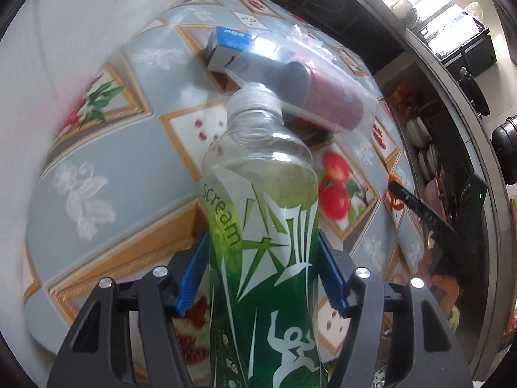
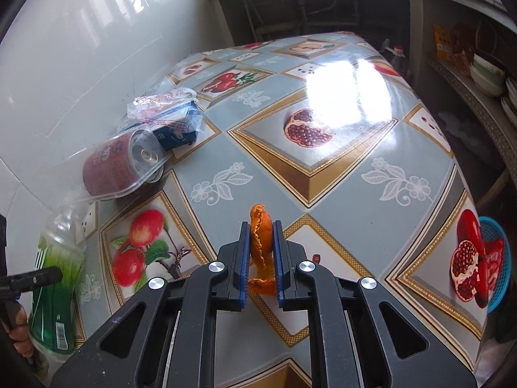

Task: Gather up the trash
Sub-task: 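Lift the green bottle and orange peel and carry them toward the wastebasket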

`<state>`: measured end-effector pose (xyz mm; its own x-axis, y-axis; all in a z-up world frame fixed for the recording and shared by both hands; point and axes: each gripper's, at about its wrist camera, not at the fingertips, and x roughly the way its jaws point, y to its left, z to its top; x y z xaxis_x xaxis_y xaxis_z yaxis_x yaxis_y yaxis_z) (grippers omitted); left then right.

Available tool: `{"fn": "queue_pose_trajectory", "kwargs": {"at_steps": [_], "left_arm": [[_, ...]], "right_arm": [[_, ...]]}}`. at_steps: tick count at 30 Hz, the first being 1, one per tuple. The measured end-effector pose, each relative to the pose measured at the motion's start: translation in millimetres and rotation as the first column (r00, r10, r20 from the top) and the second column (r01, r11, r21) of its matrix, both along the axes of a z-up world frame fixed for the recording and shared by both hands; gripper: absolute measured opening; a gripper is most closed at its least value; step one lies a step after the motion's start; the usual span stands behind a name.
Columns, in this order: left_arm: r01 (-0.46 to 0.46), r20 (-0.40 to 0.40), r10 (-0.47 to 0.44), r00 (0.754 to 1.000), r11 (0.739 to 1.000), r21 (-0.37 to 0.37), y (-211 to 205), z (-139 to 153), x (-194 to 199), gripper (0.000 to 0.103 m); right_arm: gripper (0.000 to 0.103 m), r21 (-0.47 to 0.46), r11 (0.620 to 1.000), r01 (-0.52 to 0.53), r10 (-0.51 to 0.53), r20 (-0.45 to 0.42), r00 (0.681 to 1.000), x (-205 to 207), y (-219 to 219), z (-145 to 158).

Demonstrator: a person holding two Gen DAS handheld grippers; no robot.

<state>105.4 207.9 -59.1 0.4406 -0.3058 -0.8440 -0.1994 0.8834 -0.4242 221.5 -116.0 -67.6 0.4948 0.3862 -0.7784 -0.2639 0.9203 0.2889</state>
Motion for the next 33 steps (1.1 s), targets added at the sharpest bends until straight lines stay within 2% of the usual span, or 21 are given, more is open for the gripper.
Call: {"fn": "queue_pose_trajectory", "kwargs": {"at_steps": [7,14,18,24,33], "left_arm": [[0.018,-0.057,-0.019,0.998,1.0,-0.021,-2,-1,-39,0.061],[0.153,-0.05,-0.157,0.986,0.985,-0.08,-39,-2,-51,0.061],[0.227,-0.013,-0.23,0.973,0.969,-0.1,-61,3,-38,0.061],[0.338,0.066,-0.333,0.941,0.937,-0.084,-103,14,-13,0.061],[0.41,0.111,-0.399,0.91,0.906,-0.105,-150,9,24,0.061]], "right_arm": [[0.012,0.032,0.999,0.009,-0.009,-0.003,1.0,-10,-11,0],[0.012,0.046,0.997,0.058,-0.058,0.001,0.998,-26,-34,5],[0.011,0.062,0.992,0.107,-0.107,-0.001,0.994,-35,-54,8],[0.011,0.1,0.972,0.211,-0.209,-0.025,0.978,-58,-90,7],[0.011,0.114,0.949,0.294,-0.29,-0.054,0.956,-77,-113,2]]}}
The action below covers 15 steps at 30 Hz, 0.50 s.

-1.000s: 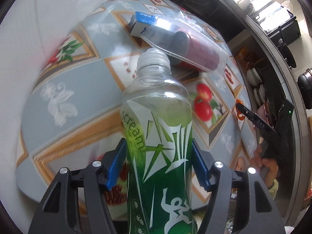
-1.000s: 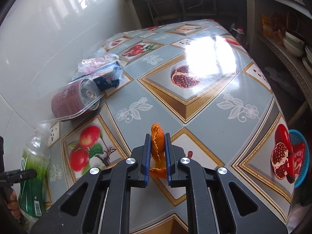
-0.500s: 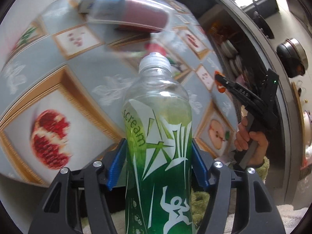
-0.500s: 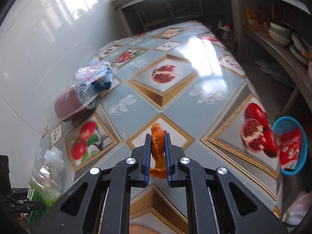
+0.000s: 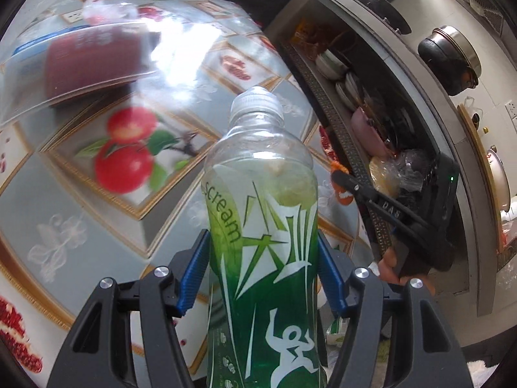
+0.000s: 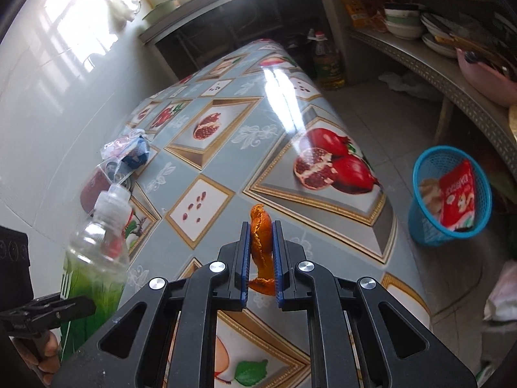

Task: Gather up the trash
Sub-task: 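Lift the green bottle and orange peel and carry them toward the wastebasket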

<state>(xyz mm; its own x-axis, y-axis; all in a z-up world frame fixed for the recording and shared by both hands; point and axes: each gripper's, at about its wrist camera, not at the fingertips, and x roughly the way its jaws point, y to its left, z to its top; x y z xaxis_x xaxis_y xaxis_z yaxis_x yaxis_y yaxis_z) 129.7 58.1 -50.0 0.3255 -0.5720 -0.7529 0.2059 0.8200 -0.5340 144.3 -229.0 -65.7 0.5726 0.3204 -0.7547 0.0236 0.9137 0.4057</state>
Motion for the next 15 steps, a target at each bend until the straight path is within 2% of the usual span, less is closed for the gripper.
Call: {"fn": "queue_pose_trajectory", "kwargs": {"at_steps": [7,15], "left_arm": [[0.006,0.04,-0.007,0.999,1.0,0.018,-20,0,14,0.061],[0.002,0.027,-0.003,1.0,0.999,0.039,-31,-7,23,0.061]], "right_arm": [[0.011,-0.028,1.0,0.011,-0.011,0.0,1.0,-5,-1,-3],[0.013,-0.066,0.998,-0.008,0.008,-0.01,1.0,-7,3,-9]]}}
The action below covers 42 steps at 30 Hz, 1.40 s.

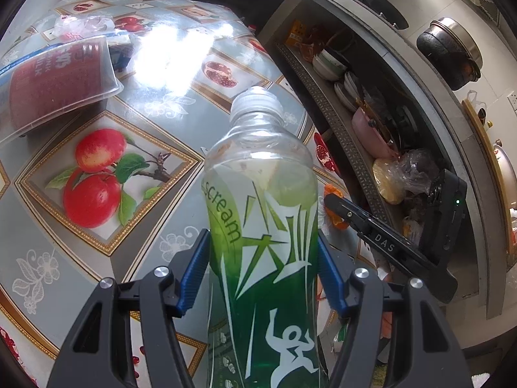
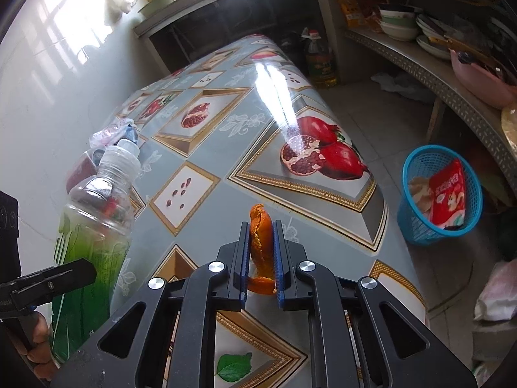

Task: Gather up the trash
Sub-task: 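Lift the green bottle and orange peel and carry them toward the wastebasket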

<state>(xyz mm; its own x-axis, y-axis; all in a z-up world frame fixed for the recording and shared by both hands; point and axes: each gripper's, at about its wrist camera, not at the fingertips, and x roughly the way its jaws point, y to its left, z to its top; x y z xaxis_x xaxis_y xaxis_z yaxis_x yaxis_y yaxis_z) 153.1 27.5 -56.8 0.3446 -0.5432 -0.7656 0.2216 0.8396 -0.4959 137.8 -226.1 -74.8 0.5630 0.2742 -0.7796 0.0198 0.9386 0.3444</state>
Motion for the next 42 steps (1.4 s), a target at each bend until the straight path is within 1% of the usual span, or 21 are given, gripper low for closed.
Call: {"fn": "queue_pose_trajectory", "kwargs": {"at_steps": [2,4,6,9,13,16,19,23,34,42], "left_arm": [[-0.001,-0.007,0.001,1.0,1.0,0.002,-2,-2,1,0.061],[-0.003,-0.013,0.003,1.0,1.0,0.004,-4,-3,3,0.061],[-0.004,-0.016,0.005,1.0,1.0,0.005,-5,-4,3,0.061],[-0.006,-0.018,0.006,1.0,1.0,0.001,-7,-5,5,0.061],[-0.006,-0.012,0.006,1.0,1.0,-0.002,-7,-5,6,0.061],[-0.007,-0.002,0.007,1.0,1.0,-0.008,-7,-5,6,0.061],[-0.002,0.008,0.002,1.0,1.0,-0.008,-7,-4,5,0.061],[0.004,0.021,-0.004,1.0,1.0,-0.008,-6,-1,3,0.061],[0.02,0.063,-0.019,0.998,0.999,-0.025,-8,10,-3,0.061],[0.035,0.096,-0.031,0.995,0.999,-0.038,-13,20,-5,0.061]], "right_arm": [[0.014,-0.012,1.0,-0.004,0.004,0.002,1.0,0,2,0],[0.018,-0.026,1.0,-0.018,0.018,0.004,1.0,-1,5,1],[0.019,-0.039,0.999,-0.024,0.025,0.007,1.0,-2,7,1],[0.02,-0.073,0.997,-0.033,0.034,0.013,0.999,-3,11,1],[0.019,-0.14,0.989,-0.043,0.047,0.031,0.998,-7,20,1],[0.014,-0.167,0.985,-0.03,0.038,0.042,0.998,-10,22,1],[0.012,-0.127,0.992,-0.005,0.011,0.045,0.999,-12,16,3],[0.011,-0.067,0.998,0.014,-0.011,0.046,0.999,-15,10,6],[0.01,0.0,0.999,0.038,-0.037,0.064,0.997,-24,-1,16],[0.01,0.015,0.998,0.053,-0.054,0.078,0.995,-28,-6,23]]}}
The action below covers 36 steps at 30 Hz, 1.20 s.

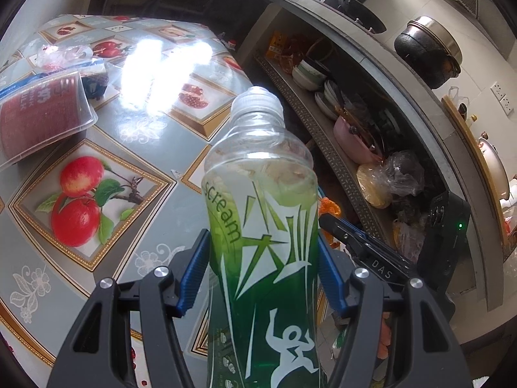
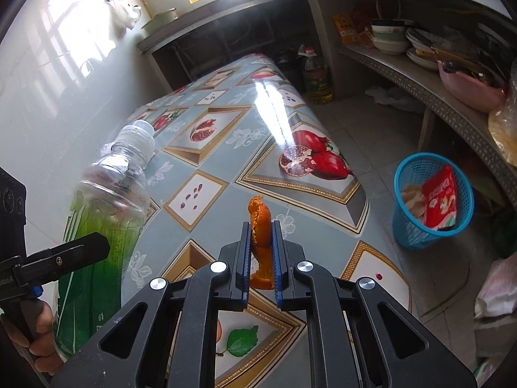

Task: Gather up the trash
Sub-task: 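Lift the green bottle and orange peel and carry them toward the wastebasket, then open both tools over the wastebasket to drop bottle and peel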

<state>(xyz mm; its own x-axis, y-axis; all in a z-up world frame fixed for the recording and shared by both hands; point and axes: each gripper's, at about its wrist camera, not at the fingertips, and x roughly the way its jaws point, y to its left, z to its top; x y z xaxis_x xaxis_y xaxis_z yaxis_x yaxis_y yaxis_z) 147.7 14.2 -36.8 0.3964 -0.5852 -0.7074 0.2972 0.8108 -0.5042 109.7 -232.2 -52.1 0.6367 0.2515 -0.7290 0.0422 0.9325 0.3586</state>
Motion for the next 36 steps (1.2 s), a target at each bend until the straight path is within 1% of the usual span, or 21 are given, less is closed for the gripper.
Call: {"fn": "queue_pose_trajectory", "kwargs": {"at_steps": [11,15,20,24,26,29,31,33,36], "left_arm": [[0.016,0.025,-0.016,1.0,1.0,-0.01,-5,6,2,0.061],[0.037,0.042,-0.037,0.998,0.999,-0.012,-12,10,6,0.061],[0.086,0.079,-0.084,0.993,0.996,-0.013,-34,25,13,0.061],[0.157,0.086,-0.154,0.984,0.987,-0.03,-68,37,24,0.061],[0.194,0.076,-0.191,0.979,0.98,-0.037,-88,40,31,0.061],[0.258,0.037,-0.256,0.966,0.965,-0.048,-127,39,45,0.061],[0.3,-0.015,-0.301,0.953,0.952,-0.064,-157,33,57,0.061],[0.344,-0.088,-0.351,0.932,0.935,-0.08,-191,23,71,0.061],[0.384,-0.159,-0.389,0.908,0.921,-0.061,-235,8,87,0.061]], "right_arm": [[0.01,0.036,0.999,0.027,-0.028,0.023,0.999,-8,-16,6],[0.01,0.047,0.996,0.07,-0.072,0.048,0.996,-16,-37,14],[0.01,0.062,0.984,0.167,-0.172,0.079,0.982,-32,-76,21],[0.01,0.084,0.953,0.292,-0.298,0.081,0.951,-50,-123,19],[0.01,0.107,0.932,0.345,-0.353,0.069,0.933,-59,-147,14],[0.01,0.138,0.896,0.422,-0.43,0.035,0.902,-74,-183,0],[0.01,0.155,0.876,0.457,-0.464,0.016,0.885,-80,-200,-9],[0.01,0.166,0.857,0.488,-0.494,-0.005,0.869,-83,-215,-20],[0.01,0.197,0.836,0.513,-0.515,-0.044,0.856,-82,-234,-41]]}}
